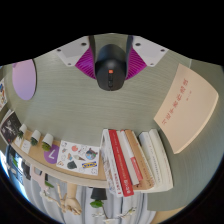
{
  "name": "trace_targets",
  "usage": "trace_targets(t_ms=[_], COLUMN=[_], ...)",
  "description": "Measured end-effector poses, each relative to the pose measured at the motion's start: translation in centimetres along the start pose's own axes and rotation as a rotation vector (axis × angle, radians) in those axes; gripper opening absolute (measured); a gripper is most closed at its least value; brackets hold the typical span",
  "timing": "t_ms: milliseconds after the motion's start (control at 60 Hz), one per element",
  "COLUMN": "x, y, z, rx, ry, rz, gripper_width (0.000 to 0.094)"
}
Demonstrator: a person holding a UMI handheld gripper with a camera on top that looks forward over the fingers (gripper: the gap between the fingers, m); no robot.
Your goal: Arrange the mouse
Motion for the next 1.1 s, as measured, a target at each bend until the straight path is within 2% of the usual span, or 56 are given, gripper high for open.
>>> trace_targets(t_ms=[100, 300, 450, 600, 733, 817, 933, 1100], x=[0.0, 0.2, 3.7, 8.3, 11.0, 10.7, 9.0, 6.4], y=[-0.1, -0.7, -5.4, -10.6, -12.4, -11.2, -7.5, -1.7], z=[0.1, 0.8, 5.6, 14.4, 23.1, 27.4, 32.5, 35.2], rx=[-0.001, -0.003, 0.004, -0.021, -0.024, -0.052, -0.063, -0.102], ry=[-0.007, -0.052, -0.067, -0.029, 0.026, 0.052, 0.08, 0.082], rz=[-0.007, -0.058, 0.031, 0.17, 0.249, 0.241, 0.151, 0.039], gripper_width=[0.0348, 0.0346, 0.0349, 0.0348, 0.0348, 0.0346, 0.0345, 0.0345])
Point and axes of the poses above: the point between the fingertips, and its own axes, seen from behind it with the camera up: z to the right, y down, x backward, against the way the camera looks, the point moved 4 cm from there along x, backward, against the way the camera looks, and after that the axes turned 10 degrees about z, right-handed, at the moved point
